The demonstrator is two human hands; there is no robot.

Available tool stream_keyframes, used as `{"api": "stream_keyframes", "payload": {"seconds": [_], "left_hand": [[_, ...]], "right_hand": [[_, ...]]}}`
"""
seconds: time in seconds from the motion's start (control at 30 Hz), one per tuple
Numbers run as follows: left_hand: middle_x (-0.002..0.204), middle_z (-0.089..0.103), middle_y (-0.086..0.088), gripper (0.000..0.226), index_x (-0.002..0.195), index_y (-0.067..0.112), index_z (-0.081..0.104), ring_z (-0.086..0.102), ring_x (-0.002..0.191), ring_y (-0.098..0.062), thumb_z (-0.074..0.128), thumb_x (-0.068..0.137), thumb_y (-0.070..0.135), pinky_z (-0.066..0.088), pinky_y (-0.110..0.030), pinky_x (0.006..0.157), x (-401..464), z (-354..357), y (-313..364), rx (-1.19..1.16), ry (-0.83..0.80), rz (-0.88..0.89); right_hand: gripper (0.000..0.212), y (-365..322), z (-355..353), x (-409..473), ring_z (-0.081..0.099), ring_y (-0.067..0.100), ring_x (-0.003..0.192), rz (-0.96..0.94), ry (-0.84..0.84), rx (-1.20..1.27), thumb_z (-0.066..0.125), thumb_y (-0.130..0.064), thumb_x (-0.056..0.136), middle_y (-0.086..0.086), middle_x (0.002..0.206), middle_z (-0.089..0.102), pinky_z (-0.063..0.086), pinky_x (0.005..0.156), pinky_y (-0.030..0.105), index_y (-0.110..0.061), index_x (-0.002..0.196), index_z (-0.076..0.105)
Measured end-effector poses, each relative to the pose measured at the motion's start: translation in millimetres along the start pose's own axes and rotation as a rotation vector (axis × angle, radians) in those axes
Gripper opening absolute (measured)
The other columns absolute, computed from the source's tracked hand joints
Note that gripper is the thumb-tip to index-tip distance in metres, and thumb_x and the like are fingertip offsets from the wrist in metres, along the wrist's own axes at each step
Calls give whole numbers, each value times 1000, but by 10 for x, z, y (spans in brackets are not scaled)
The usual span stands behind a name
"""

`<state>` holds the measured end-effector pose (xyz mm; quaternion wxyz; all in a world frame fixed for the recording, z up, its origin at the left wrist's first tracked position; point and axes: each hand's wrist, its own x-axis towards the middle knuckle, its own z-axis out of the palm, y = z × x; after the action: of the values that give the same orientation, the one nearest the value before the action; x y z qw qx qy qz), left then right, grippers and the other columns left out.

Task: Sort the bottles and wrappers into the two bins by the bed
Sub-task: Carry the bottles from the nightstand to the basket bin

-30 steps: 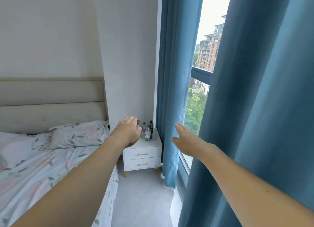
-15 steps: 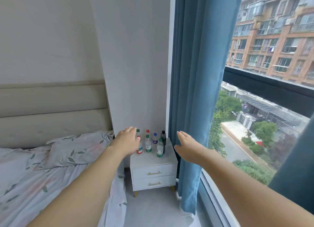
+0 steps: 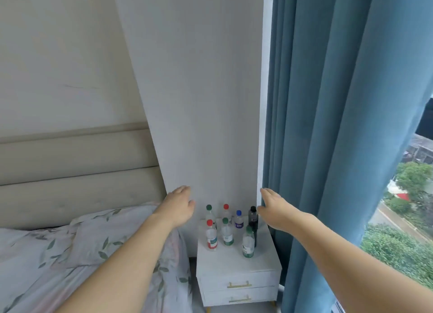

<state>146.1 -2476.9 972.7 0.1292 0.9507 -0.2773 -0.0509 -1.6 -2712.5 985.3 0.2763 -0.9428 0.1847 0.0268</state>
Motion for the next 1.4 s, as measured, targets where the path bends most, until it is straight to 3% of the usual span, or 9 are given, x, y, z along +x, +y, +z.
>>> {"api": "stream_keyframes", "payload": {"seconds": [0.27,0.43,0.53,0.67,0.9,1.07,1.17,1.27,1.4], "left_hand": [[161,21,-4,59,154,13,21,23,146,-22,37,102,35,16,-32,120,1669,390,-299,45,-119,89],[154,35,-6,56,151,15,28,35,139,-26,39,101,34,23,-33,115,2529,911,-461,148,-243,119],[148,43,-3,53,148,17,34,40,135,-21,39,98,37,16,-38,118,2983,1505,-532,245,-291,156],[139,51,1,54,143,22,39,43,131,-22,42,95,46,10,-44,120,3298,2402,-526,325,-374,222],[122,60,-3,56,130,19,47,46,125,-28,40,92,60,-3,-51,120,3401,3461,-528,505,-437,254],[116,61,-3,37,123,17,51,50,118,-27,42,97,42,13,-45,118,3463,3693,-558,519,-403,240],[105,60,-2,27,112,16,54,55,102,-25,43,97,35,32,-37,101,3462,3613,-518,483,-383,246],[101,56,-3,22,108,14,53,54,88,-24,47,92,27,36,-31,78,3451,3301,-423,329,-361,176],[103,54,-4,29,111,13,59,58,88,-25,53,83,18,48,-33,74,3259,2517,-292,-48,-265,-36]], "right_hand": [[61,251,416,1549,17,25,146,101,-39,21,40,-19,99,2,161,15,21,118,37,-15,154,13],[54,605,881,2318,39,23,131,190,-124,-25,43,-20,94,0,150,32,38,106,35,-15,146,29],[52,930,1224,2721,47,25,123,234,-144,-89,45,-25,93,2,144,39,43,100,37,-16,143,34],[42,1346,1764,3076,50,29,115,316,-277,-221,47,-28,94,8,133,44,45,94,38,-14,133,40],[55,1825,2642,3292,56,27,110,358,-358,-241,54,-30,92,9,133,38,47,86,34,-16,140,30],[50,1929,2879,3355,59,23,104,302,-293,-219,53,-19,93,8,133,40,49,87,31,-18,138,32],[47,1902,2825,3339,59,24,106,269,-283,-199,51,-27,95,8,133,42,49,87,32,-17,137,33],[41,1756,2556,3307,59,24,103,273,-237,-101,53,-33,92,4,128,46,48,80,30,-17,128,41],[33,1341,1972,3108,58,22,97,208,-162,-14,56,-36,89,0,117,49,40,72,25,-18,116,47]]}}
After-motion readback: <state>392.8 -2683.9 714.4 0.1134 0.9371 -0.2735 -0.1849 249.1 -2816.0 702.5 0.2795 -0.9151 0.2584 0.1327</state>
